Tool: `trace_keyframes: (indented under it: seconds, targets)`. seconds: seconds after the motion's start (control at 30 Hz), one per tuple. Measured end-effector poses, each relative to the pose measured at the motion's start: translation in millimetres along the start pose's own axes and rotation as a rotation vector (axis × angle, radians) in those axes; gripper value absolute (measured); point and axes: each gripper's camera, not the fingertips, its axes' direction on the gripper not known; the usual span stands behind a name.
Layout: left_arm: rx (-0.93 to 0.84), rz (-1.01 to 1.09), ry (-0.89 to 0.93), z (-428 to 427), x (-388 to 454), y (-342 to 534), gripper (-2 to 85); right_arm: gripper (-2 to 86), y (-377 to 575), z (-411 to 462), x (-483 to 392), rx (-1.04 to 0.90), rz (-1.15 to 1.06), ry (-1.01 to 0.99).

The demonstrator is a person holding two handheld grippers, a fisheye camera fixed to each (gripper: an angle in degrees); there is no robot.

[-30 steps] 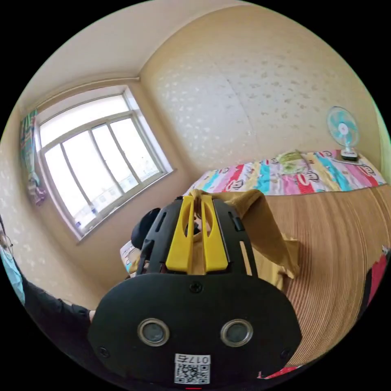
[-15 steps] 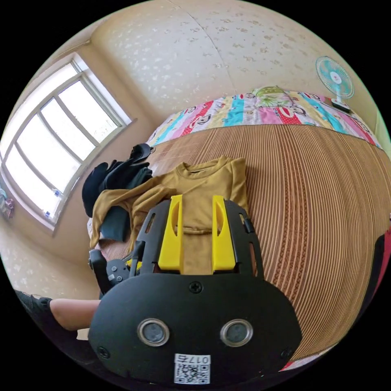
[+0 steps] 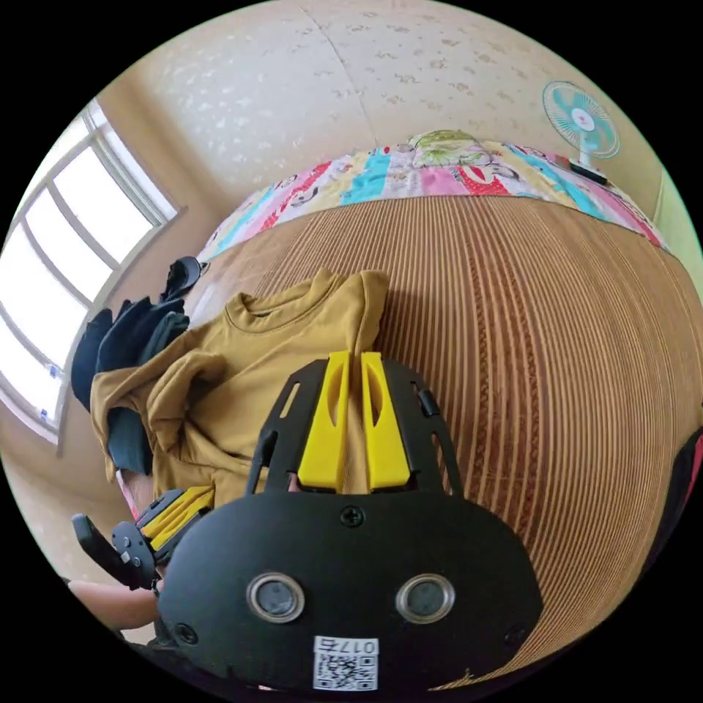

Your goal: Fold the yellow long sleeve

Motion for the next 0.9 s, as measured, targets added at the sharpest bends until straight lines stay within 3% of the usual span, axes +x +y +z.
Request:
trace_keyframes:
  seconds: [0.1,0.17,0.2,0.23,0.3,0.37,0.47,0.63,0.77,0.9]
  targets:
    - [0.002,0.014,-0.011,-3,0,-2,-0.7,3.1,-6,-20,41,0.045,0.027,0.03]
    - [0.002,0.014,-0.007,-6,-2,-3,-0.7,2.8,-9,-3,69,-0.09,0.061,0.104]
    - [0.003,0.009,0.002,-8,-4,-4,-0.7,2.5,-6,16,89,-0.218,0.126,0.257]
    - [0.003,0.005,0.01,-11,-6,-4,-0.7,2.4,-2,15,98,-0.217,0.1,0.258]
    - [0.003,0.004,0.012,-14,-8,-5,-0.7,3.0,1,-5,105,-0.13,0.2,0.312]
    - [0.004,0.01,-0.001,-18,-6,-6,-0.6,4.3,4,-28,90,0.012,0.154,0.289]
    - [0.004,0.014,-0.011,-24,-4,-8,-0.6,7.9,2,-43,44,0.103,-0.03,0.093]
    - [0.004,0.017,-0.016,-39,-2,-14,-0.6,14.7,-15,13,-10,-0.165,-0.08,-0.533]
    - [0.004,0.016,-0.017,-50,-1,-18,-0.6,13.8,-12,71,-18,-0.312,0.017,-0.634]
    - [0.006,0.016,-0.018,-64,2,-24,-0.6,5.0,-12,52,3,-0.069,0.19,-0.847]
